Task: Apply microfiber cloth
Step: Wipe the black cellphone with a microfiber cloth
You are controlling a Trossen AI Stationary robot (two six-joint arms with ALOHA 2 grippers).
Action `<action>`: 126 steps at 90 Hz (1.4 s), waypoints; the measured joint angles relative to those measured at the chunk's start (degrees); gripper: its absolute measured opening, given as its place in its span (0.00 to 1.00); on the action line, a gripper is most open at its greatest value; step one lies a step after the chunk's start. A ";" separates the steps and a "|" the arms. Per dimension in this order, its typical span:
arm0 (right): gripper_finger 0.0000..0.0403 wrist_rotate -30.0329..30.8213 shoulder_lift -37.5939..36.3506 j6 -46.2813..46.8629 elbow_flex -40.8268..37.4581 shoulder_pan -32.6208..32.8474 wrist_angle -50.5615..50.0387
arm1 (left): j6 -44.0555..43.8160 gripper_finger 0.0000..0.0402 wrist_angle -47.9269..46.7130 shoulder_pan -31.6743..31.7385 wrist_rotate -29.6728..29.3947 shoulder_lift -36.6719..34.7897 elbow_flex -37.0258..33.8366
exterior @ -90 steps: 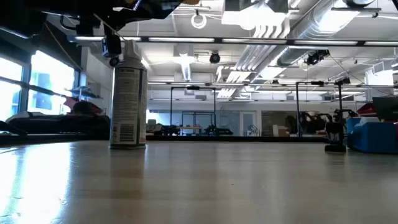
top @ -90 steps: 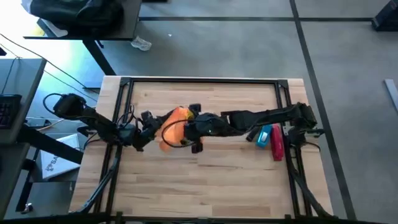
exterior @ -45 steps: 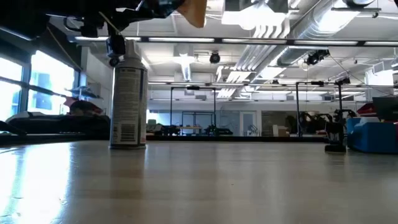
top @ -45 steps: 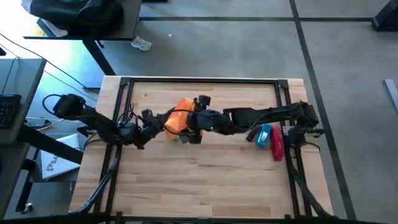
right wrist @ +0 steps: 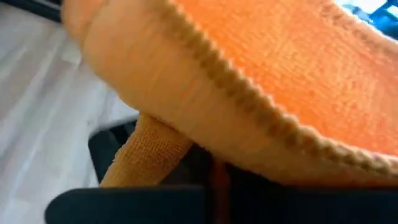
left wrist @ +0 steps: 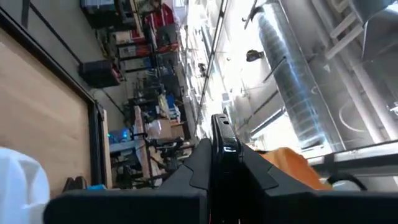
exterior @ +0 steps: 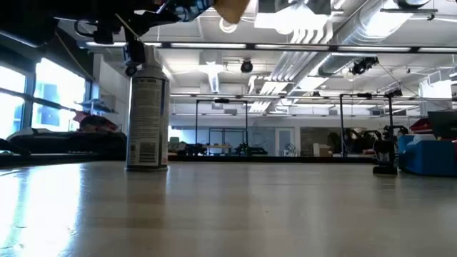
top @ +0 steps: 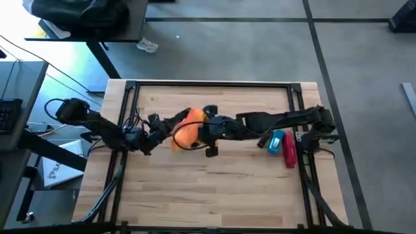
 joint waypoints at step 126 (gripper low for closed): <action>0.00 4.25 -0.67 -16.96 0.02 4.58 10.15 | 15.32 0.04 -7.63 -3.58 1.69 -1.18 11.46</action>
